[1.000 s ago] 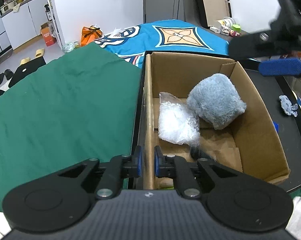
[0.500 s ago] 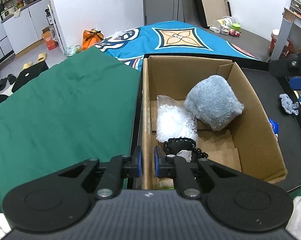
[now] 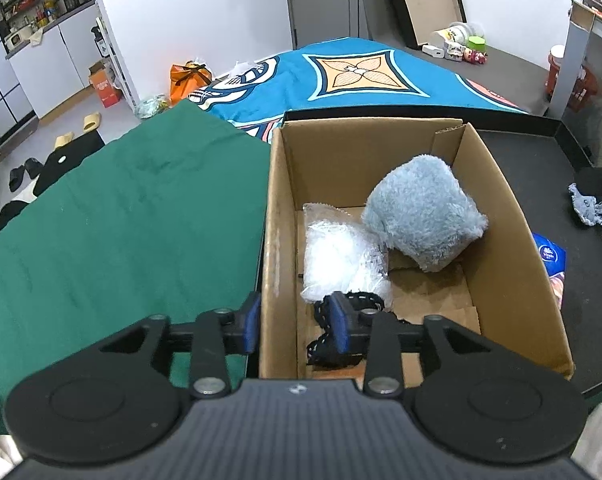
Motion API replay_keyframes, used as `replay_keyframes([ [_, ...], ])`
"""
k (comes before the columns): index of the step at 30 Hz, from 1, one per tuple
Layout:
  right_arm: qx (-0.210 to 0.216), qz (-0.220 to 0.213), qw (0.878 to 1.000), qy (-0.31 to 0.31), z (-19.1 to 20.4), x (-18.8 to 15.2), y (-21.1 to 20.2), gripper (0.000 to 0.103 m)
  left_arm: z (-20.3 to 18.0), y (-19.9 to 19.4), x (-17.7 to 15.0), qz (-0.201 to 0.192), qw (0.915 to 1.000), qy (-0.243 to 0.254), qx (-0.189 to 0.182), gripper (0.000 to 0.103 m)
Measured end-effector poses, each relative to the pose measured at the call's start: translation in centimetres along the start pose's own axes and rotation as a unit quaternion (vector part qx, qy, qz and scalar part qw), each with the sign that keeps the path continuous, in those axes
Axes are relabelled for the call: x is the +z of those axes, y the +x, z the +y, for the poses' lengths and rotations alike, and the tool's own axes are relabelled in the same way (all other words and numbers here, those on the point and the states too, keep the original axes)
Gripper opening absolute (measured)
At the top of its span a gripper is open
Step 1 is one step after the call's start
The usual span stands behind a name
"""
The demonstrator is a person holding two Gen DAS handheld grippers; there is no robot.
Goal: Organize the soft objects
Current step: 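Reach the right tool to the denim plush and grasp it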
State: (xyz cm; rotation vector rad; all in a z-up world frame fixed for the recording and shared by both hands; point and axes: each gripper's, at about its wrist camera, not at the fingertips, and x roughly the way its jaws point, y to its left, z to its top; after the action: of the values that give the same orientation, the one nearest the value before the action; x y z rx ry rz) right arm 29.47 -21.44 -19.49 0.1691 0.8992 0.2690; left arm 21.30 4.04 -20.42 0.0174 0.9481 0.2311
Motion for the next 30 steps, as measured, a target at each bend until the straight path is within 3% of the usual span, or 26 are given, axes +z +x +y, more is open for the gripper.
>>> replay_keyframes([
  [3, -0.010, -0.006, 1.000, 0.008, -1.4, 0.3, 0.2, 0.073, -0.7, 0.2, 0.3, 0.000, 0.9999, 0.008, 0.010, 0.050],
  [12, -0.027, -0.010, 0.999, 0.030, -5.1, 0.9, 1.9, 0.070, -2.9, 1.1, 0.9, 0.009, 0.9983, 0.040, 0.041, 0.062],
  [30, -0.025, 0.015, 0.999, 0.044, -8.8, 1.0, 6.8, 0.068, -5.3, 2.8, 1.2, 0.021, 0.9912, 0.082, 0.102, 0.076],
])
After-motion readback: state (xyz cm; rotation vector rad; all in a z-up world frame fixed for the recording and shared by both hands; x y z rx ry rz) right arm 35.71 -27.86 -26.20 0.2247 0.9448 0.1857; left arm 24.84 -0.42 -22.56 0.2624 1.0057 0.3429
